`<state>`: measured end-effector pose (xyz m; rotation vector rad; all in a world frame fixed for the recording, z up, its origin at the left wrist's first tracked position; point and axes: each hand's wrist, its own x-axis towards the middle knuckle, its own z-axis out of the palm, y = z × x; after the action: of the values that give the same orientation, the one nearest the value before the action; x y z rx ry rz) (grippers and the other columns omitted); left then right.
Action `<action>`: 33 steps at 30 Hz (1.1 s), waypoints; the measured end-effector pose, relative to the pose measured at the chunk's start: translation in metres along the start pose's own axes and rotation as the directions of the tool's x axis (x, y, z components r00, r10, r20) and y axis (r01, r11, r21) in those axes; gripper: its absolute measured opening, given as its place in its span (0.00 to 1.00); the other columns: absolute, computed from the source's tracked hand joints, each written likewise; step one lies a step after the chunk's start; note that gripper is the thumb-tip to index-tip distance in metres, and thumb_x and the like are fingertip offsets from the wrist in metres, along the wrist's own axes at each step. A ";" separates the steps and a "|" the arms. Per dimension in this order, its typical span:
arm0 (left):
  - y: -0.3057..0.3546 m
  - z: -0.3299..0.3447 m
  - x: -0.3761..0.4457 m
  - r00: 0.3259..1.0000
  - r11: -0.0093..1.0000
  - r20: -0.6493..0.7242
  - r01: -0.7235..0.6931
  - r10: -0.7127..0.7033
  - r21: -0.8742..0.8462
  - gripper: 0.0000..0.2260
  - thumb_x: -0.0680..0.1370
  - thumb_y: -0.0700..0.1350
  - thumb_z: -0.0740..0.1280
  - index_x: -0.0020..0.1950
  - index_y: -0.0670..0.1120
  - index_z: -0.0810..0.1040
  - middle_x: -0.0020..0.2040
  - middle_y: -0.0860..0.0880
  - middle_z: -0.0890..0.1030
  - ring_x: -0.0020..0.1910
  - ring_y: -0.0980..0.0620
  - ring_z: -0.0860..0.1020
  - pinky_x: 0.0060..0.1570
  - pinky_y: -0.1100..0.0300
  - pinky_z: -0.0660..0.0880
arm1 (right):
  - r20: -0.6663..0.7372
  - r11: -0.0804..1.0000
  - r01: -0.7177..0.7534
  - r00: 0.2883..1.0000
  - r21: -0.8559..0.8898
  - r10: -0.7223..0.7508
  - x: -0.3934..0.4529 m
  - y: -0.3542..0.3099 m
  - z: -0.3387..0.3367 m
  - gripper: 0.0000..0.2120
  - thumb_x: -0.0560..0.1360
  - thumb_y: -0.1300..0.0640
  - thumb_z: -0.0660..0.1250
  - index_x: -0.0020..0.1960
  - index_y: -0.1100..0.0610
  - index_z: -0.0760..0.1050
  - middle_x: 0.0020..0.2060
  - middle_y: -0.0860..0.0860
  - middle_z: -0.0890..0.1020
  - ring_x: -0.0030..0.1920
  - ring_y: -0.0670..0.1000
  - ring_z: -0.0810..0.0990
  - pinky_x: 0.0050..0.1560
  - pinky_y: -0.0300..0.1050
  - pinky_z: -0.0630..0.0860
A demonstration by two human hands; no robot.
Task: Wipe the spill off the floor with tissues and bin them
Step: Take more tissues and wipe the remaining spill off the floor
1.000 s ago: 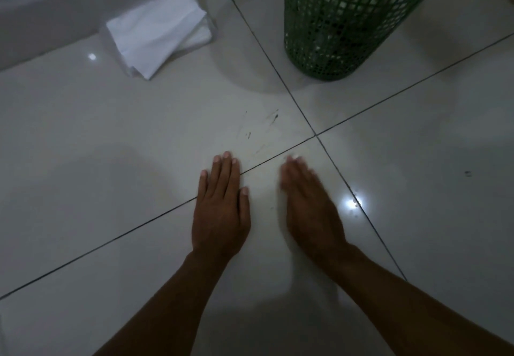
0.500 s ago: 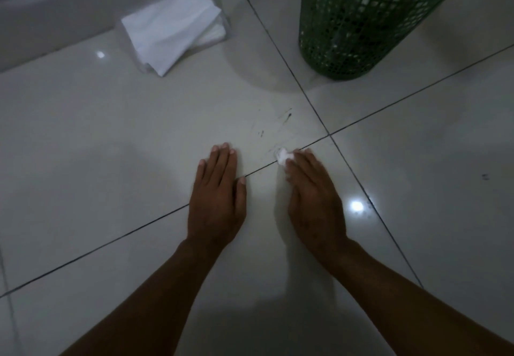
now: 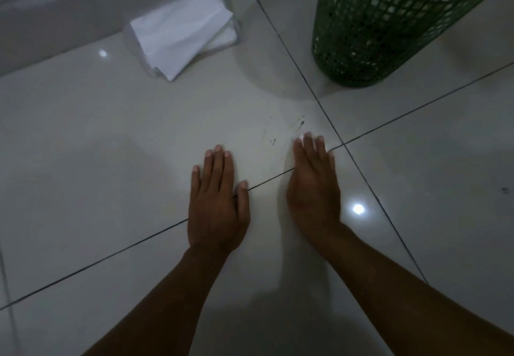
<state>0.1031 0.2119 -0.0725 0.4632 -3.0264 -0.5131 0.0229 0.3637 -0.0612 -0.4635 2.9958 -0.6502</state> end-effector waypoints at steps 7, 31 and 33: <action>0.000 -0.001 -0.001 1.000 1.000 0.009 -0.004 0.004 0.017 0.27 0.83 0.51 0.49 0.80 0.41 0.52 0.81 0.44 0.52 0.80 0.49 0.46 0.79 0.47 0.49 | 0.145 0.950 0.312 0.939 0.011 -0.311 -0.020 -0.019 0.009 0.26 0.79 0.60 0.48 0.76 0.63 0.62 0.76 0.60 0.64 0.78 0.59 0.57 0.77 0.58 0.58; -0.027 -0.013 0.030 0.997 0.998 -0.045 0.067 -0.067 -0.009 0.27 0.82 0.51 0.50 0.80 0.42 0.53 0.81 0.44 0.53 0.80 0.49 0.47 0.79 0.46 0.47 | 0.067 0.991 0.131 0.989 -0.018 -0.130 0.055 -0.033 0.018 0.25 0.80 0.68 0.53 0.76 0.61 0.62 0.77 0.58 0.62 0.79 0.58 0.55 0.80 0.52 0.49; -0.028 -0.013 0.028 0.995 0.997 -0.061 0.072 -0.072 -0.005 0.26 0.82 0.49 0.51 0.79 0.41 0.56 0.80 0.44 0.55 0.80 0.48 0.49 0.78 0.46 0.49 | 0.102 0.942 0.335 0.936 0.022 -0.336 0.034 -0.034 0.019 0.24 0.79 0.68 0.56 0.74 0.63 0.66 0.74 0.59 0.67 0.77 0.60 0.60 0.78 0.56 0.56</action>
<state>0.0852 0.1741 -0.0693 0.5794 -2.9593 -0.4967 0.0024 0.3166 -0.0638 -0.9914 2.8379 -0.6263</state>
